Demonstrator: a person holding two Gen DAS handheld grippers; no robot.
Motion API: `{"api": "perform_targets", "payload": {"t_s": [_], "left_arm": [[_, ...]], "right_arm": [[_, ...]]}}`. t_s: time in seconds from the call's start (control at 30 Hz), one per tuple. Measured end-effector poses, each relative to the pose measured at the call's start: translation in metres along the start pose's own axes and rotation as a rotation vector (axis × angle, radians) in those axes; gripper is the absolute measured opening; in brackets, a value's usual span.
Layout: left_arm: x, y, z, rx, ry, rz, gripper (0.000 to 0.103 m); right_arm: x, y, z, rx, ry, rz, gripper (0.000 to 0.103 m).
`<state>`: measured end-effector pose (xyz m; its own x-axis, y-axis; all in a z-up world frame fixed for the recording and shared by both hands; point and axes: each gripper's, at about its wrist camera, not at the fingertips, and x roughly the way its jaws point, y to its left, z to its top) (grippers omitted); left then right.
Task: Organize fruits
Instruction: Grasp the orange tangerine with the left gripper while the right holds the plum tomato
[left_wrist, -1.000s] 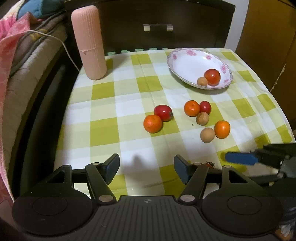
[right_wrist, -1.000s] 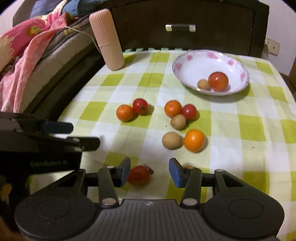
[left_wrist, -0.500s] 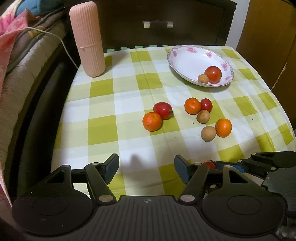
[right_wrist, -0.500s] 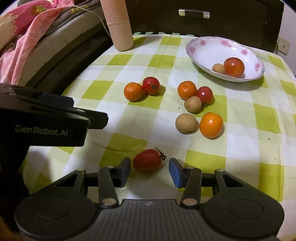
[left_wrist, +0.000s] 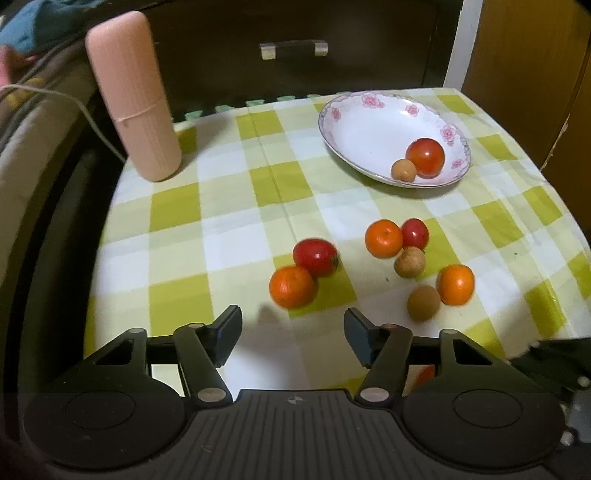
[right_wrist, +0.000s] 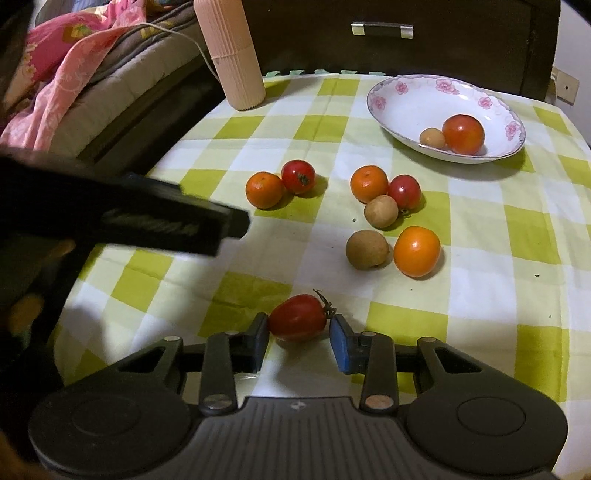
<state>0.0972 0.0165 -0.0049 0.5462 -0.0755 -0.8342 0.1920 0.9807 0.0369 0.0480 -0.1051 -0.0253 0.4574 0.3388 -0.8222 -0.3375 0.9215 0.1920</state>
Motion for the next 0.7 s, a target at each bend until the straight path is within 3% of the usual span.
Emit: {"api": "perform_targets", "payload": {"t_s": [0.2, 0.4, 0.7], "left_arm": [[0.024, -0.001, 0.011, 0.023, 0.012, 0.012, 0.065], [0.041, 0.000, 0.012, 0.020, 0.050, 0.019, 0.051], [0.038, 0.002, 0.007, -0.004, 0.052, -0.005, 0.039]], "right_arm": [[0.002, -0.013, 0.001, 0.038, 0.011, 0.004, 0.035], [0.005, -0.021, 0.002, 0.064, 0.017, 0.016, 0.035], [0.004, -0.023, 0.002, 0.066, 0.017, 0.012, 0.034]]}}
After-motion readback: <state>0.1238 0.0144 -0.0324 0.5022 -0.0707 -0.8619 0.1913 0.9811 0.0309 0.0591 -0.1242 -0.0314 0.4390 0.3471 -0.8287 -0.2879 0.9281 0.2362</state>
